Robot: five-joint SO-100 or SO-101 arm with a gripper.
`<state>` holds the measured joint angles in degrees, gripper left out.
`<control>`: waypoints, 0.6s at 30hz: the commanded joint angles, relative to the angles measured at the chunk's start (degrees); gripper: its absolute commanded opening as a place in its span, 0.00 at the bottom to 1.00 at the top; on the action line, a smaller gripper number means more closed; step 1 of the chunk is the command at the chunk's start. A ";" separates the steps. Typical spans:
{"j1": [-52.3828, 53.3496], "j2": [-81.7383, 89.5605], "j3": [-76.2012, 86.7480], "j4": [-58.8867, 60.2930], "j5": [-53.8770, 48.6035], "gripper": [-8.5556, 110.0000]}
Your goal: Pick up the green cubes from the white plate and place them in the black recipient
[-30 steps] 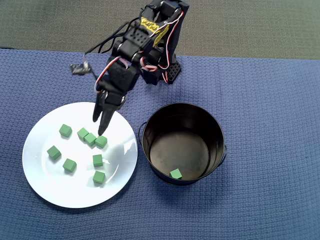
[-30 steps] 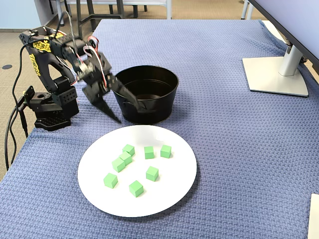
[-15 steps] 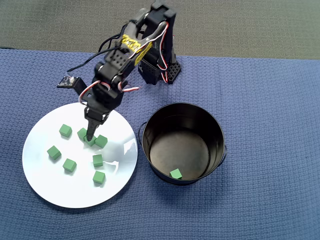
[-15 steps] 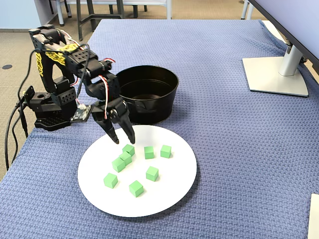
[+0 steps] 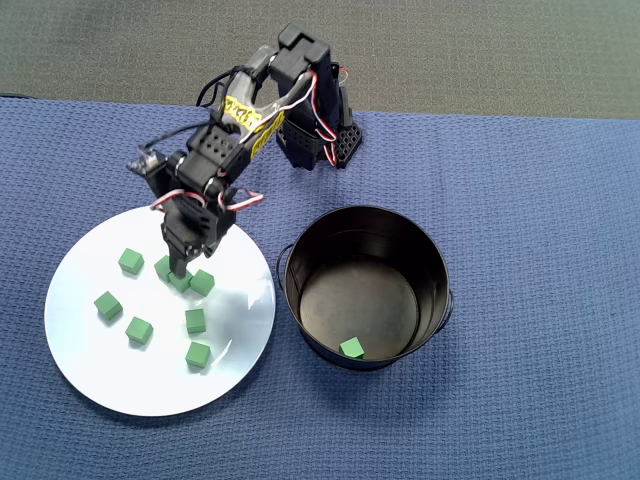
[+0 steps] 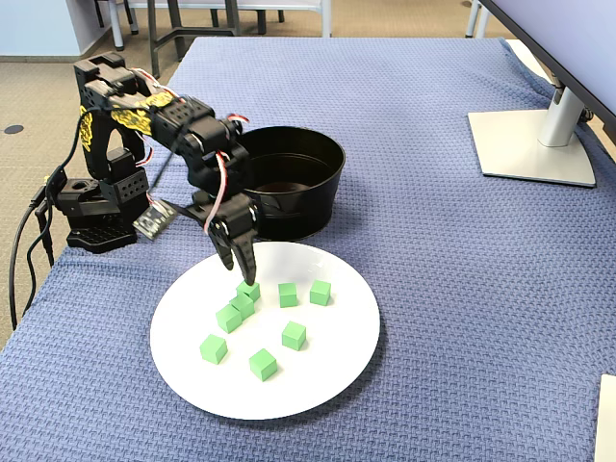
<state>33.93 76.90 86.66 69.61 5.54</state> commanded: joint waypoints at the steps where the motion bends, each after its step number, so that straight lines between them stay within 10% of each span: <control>1: -1.58 -1.58 -5.27 0.70 -2.46 0.21; 18: -1.93 -9.40 -8.53 -0.97 -6.33 0.20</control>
<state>32.43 66.88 81.83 69.70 0.44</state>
